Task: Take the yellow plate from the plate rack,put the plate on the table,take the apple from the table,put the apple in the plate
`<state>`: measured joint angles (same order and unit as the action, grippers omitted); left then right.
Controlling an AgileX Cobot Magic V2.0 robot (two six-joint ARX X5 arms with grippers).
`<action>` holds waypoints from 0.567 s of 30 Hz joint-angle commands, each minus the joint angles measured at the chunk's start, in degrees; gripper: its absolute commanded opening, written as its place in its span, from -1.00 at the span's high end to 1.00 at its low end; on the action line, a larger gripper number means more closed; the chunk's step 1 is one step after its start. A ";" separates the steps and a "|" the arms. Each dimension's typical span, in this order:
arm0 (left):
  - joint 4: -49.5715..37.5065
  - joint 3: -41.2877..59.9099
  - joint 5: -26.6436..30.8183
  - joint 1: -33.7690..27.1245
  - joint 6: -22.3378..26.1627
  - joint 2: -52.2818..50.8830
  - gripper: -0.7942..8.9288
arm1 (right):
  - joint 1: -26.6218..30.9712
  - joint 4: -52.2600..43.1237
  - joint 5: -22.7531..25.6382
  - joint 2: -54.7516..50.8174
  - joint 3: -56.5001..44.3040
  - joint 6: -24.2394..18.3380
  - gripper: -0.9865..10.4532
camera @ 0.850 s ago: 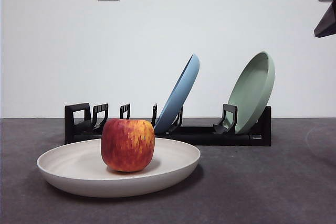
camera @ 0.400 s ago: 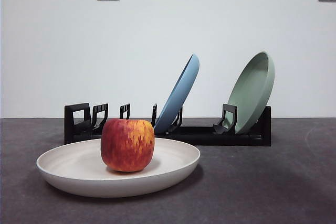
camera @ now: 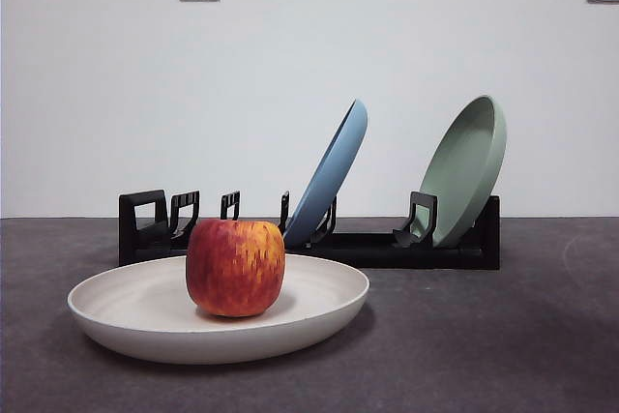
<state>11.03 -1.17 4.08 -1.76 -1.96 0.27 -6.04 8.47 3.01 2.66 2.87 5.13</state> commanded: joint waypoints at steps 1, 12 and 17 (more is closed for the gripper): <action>-0.26 0.74 0.15 -0.22 0.46 -0.09 0.84 | -0.02 -0.59 -0.09 -1.55 -1.31 -0.04 0.86; -0.26 0.74 0.15 -0.22 0.46 -0.09 0.84 | -0.09 1.62 -1.27 -2.51 -2.51 2.84 0.86; -0.28 0.74 0.15 -0.22 0.46 -0.09 0.84 | -0.07 1.46 -1.11 -2.27 -2.49 2.95 0.86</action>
<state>11.03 -1.17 4.08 -1.78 -1.96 0.27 -6.04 10.24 1.63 0.32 1.06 7.29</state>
